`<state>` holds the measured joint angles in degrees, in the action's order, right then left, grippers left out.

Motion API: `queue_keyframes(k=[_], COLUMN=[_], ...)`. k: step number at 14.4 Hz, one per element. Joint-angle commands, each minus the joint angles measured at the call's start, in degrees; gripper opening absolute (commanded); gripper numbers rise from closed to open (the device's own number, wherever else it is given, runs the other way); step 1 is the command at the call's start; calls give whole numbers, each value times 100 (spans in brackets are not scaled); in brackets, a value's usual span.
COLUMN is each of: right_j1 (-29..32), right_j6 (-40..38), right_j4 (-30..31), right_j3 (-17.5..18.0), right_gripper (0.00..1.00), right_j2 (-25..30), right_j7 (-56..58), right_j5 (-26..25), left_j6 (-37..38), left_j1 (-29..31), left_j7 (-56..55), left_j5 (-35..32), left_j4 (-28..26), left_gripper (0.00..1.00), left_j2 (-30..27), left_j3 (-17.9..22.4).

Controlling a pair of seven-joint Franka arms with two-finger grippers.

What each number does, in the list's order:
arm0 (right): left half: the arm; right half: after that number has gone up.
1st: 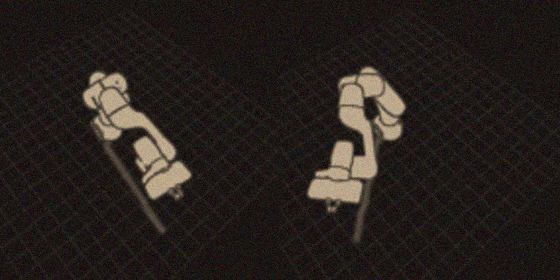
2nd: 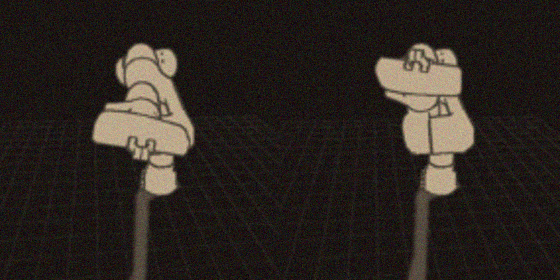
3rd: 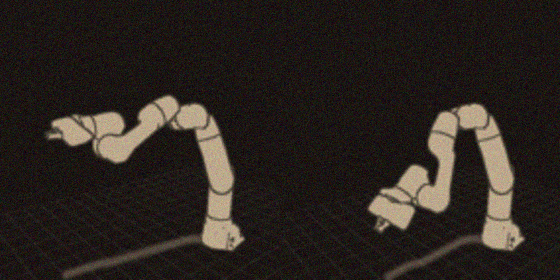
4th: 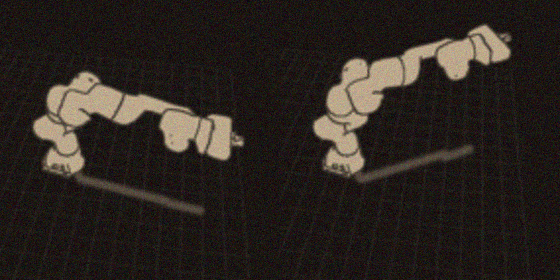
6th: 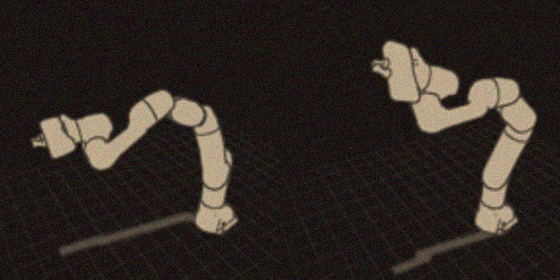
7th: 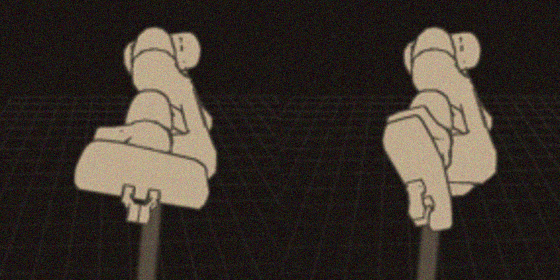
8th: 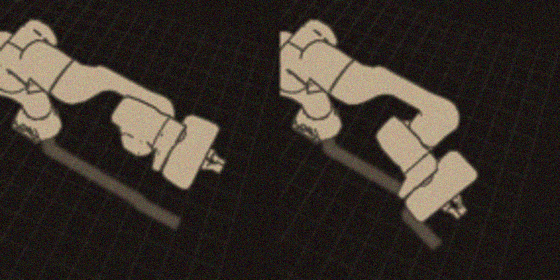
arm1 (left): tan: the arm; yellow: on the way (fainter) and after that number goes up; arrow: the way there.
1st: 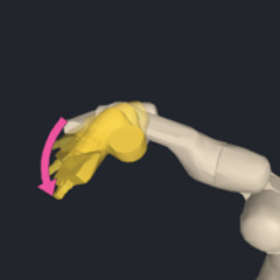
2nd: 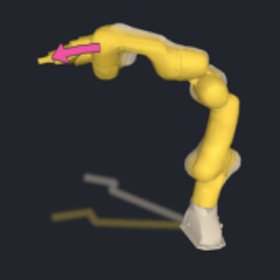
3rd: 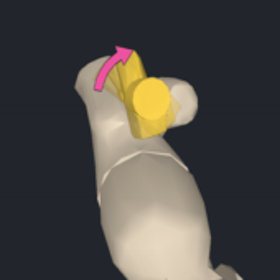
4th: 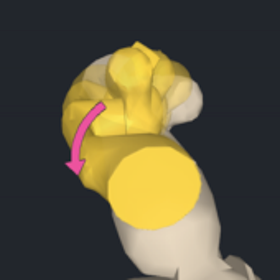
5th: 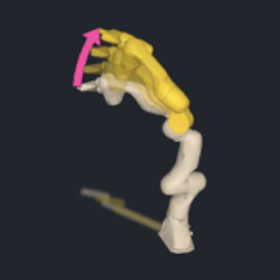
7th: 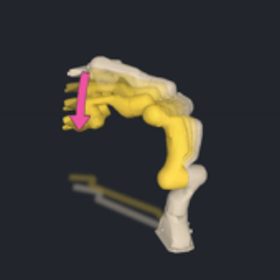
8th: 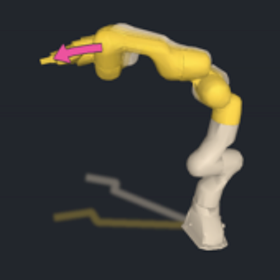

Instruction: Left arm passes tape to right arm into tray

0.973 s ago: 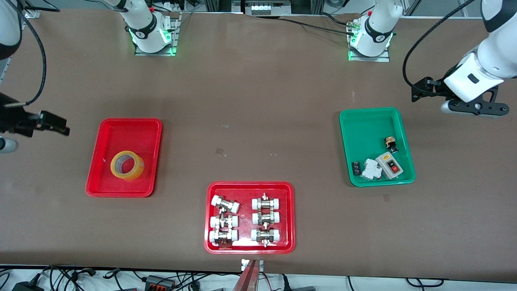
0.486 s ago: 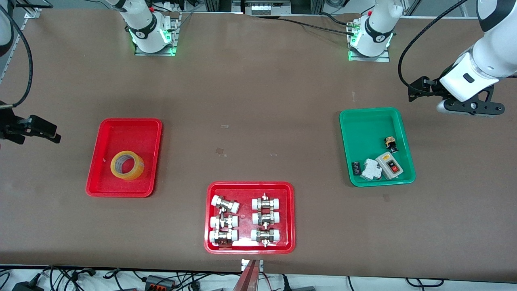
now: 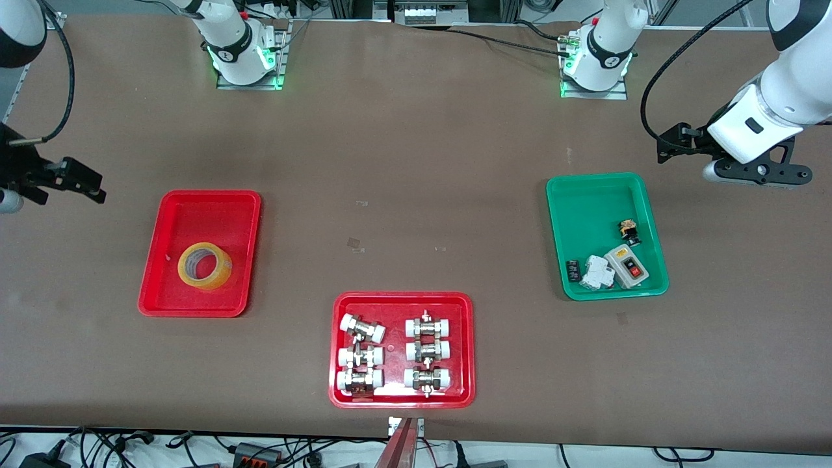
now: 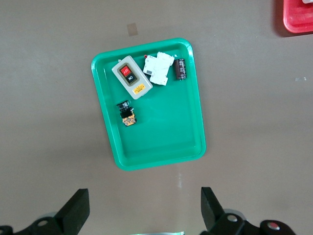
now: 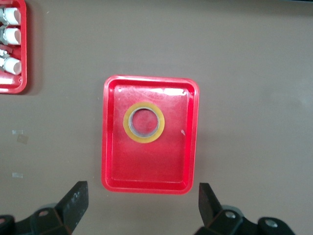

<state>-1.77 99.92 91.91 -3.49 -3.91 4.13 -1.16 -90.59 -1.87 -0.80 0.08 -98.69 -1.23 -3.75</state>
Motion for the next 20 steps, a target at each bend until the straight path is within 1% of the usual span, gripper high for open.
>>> queue_keyframes(k=[1, 5, 9, 13, 20], right_j1=[80, 72, 89, 89, 89], right_j6=[150, -305, -202, -210, -227], right_j4=[564, 504, 442, 468, 460], right_j3=[112, 120, 68, 68, 68], right_gripper=[100, 100, 100, 100, 100], right_j2=[443, 479, 532, 567, 576], right_j7=[-35, -9, -70, -88, -88], right_j5=[-104, -60, 107, 55, 55], left_j6=[50, 32, -12, -56, -143], left_j1=[20, 20, 12, 38, 20], left_j7=[-52, -52, -61, -61, -61], left_j5=[-123, -114, -123, -70, 0], left_j4=[-62, -53, 61, 70, 87], left_gripper=[100, 100, 100, 100, 100], left_j2=[-132, -123, -115, -123, -123], left_j3=[-38, -38, -47, -47, -214])
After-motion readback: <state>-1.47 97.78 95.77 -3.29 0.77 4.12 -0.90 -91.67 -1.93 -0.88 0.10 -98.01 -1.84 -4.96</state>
